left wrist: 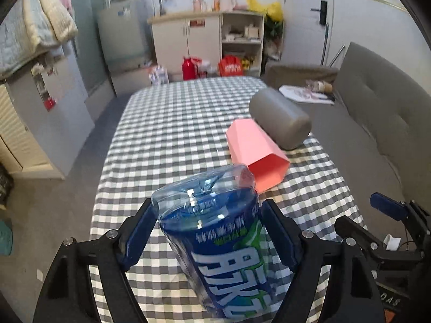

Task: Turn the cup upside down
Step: 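Lift the blue bottle with the left gripper and rotate it cap-up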

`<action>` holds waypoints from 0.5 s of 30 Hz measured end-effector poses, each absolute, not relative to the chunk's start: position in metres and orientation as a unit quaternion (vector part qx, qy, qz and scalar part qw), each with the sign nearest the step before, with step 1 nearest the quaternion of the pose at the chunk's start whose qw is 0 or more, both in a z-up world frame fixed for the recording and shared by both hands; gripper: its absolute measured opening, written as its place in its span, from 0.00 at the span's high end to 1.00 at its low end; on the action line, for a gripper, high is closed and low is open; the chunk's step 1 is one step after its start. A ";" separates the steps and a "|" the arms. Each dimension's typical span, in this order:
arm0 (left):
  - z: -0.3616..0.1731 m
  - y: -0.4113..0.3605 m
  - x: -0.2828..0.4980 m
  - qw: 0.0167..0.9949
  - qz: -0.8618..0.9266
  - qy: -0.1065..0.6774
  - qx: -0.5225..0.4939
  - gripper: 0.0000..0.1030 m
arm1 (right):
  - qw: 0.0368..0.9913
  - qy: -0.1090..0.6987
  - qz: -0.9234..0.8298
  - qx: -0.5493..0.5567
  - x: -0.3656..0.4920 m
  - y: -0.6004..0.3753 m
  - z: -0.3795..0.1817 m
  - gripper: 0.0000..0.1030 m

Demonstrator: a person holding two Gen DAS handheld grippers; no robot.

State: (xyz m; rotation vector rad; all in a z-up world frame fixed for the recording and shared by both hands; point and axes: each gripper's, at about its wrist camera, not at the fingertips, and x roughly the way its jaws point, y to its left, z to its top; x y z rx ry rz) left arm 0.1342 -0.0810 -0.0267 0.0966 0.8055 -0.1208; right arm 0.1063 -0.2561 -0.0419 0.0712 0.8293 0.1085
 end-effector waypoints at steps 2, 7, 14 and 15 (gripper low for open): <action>-0.031 -0.082 0.127 0.923 -0.055 0.377 0.060 0.22 | 0.913 0.403 0.052 0.035 0.106 -0.257 -0.042 0.22; -0.034 -0.088 0.100 0.938 -0.059 0.333 0.082 0.22 | 0.913 0.403 0.050 0.036 0.103 -0.259 -0.043 0.22; -0.033 -0.084 0.080 0.935 -0.073 0.337 0.082 0.22 | 0.914 0.402 0.048 0.038 0.097 -0.259 -0.040 0.22; -0.033 -0.082 0.081 0.934 -0.080 0.341 0.073 0.21 | 0.914 0.401 0.048 0.039 0.097 -0.258 -0.040 0.22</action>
